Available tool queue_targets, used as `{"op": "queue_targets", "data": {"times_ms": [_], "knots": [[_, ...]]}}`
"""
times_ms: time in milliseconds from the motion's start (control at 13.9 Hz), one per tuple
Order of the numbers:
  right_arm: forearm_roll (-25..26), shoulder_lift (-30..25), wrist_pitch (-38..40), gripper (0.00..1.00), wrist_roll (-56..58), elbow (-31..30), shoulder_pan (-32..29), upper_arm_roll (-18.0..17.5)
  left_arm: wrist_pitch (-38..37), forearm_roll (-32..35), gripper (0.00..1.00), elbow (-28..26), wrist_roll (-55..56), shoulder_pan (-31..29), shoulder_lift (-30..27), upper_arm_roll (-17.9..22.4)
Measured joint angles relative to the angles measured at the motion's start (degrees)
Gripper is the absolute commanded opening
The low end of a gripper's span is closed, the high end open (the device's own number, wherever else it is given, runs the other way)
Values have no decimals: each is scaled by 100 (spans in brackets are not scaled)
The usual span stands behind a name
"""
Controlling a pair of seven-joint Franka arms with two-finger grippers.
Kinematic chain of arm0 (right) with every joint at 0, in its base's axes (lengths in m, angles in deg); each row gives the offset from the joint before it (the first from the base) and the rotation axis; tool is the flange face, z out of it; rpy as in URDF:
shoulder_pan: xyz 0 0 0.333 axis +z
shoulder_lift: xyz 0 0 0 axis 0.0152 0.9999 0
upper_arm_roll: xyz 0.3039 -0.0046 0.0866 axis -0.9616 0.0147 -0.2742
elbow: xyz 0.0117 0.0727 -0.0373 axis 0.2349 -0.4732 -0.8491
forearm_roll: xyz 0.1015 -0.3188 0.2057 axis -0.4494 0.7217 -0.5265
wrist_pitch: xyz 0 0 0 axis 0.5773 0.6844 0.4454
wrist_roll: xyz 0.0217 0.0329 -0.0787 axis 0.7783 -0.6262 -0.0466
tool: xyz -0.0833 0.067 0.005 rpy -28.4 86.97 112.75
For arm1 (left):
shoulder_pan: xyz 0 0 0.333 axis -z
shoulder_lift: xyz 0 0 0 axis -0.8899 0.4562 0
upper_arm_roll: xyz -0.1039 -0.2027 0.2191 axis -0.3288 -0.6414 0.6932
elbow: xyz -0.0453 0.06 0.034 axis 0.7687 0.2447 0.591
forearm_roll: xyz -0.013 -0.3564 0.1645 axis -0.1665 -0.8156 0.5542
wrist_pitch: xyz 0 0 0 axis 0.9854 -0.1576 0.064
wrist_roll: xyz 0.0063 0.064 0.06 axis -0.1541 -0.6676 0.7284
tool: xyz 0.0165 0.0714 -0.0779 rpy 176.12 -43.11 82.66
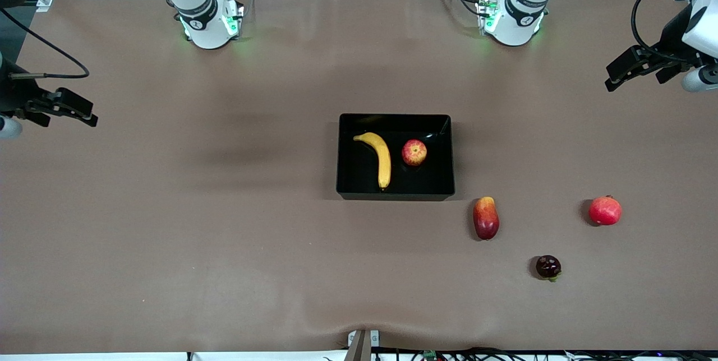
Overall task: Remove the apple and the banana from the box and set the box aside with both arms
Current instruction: 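Move the left gripper toward the black box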
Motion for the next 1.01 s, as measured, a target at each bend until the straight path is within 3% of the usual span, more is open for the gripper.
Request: {"op": "queue_targets", "data": {"times_ms": [649,1009], "knots": [[4,-21,534,100,2,147,-284,94,-4,-2,100,1,38,25,230,-37],[1,-21,526,100,3,217,-305,56,400,-109,100,-15,1457,125,1057,-750]]}}
